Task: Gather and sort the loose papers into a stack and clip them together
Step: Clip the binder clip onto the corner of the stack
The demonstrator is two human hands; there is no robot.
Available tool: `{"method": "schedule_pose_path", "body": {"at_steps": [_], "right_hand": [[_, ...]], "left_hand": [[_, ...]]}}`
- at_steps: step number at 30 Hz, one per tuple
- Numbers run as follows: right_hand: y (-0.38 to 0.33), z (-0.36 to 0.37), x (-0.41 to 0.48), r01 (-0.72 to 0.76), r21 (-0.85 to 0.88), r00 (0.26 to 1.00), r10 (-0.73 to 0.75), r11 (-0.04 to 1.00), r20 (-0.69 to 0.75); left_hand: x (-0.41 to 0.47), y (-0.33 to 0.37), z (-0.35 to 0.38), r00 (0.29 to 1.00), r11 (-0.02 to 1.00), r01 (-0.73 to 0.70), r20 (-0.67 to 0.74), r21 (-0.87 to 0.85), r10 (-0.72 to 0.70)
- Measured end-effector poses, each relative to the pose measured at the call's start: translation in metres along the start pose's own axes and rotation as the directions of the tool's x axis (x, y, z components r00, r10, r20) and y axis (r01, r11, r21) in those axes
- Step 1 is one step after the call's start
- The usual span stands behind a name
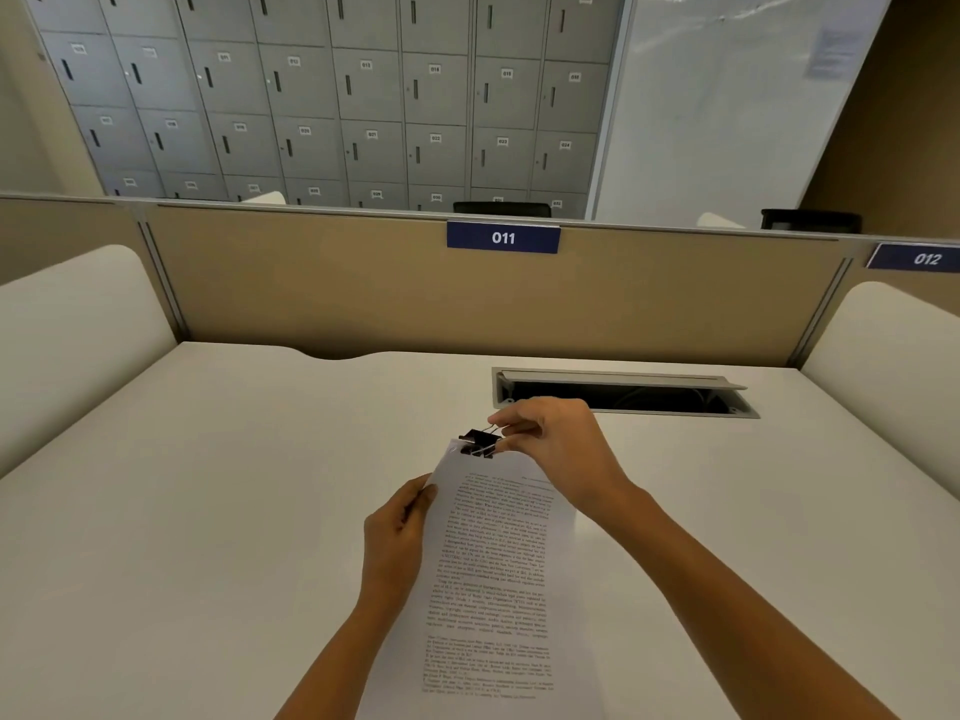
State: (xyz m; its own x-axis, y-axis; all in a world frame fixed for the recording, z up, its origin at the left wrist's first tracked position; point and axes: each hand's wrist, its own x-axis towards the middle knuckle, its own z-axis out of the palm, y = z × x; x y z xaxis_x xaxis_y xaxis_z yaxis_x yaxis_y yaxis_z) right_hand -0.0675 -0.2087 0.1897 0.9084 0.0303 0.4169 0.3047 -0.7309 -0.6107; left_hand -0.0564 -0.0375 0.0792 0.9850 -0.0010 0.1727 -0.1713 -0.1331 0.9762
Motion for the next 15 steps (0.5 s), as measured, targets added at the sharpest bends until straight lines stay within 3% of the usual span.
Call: {"method": "schedule_pose_path", "body": {"at_steps": [8,15], "right_hand": [[-0.002,-0.011,0.008,-0.067,0.078,0.983,0.052,0.995,0.175],[-0.006,-0.013,0.013,-0.063,0.012,0.972,0.059,0.998,0.227]], "left_hand": [[0.0,0.001,0.002,0.996,0.996,-0.08,0.029,0.039,0.079],[0.001,0.0,0.001,0.995,0.996,-0.091,0.037,0.024,0.09]]}}
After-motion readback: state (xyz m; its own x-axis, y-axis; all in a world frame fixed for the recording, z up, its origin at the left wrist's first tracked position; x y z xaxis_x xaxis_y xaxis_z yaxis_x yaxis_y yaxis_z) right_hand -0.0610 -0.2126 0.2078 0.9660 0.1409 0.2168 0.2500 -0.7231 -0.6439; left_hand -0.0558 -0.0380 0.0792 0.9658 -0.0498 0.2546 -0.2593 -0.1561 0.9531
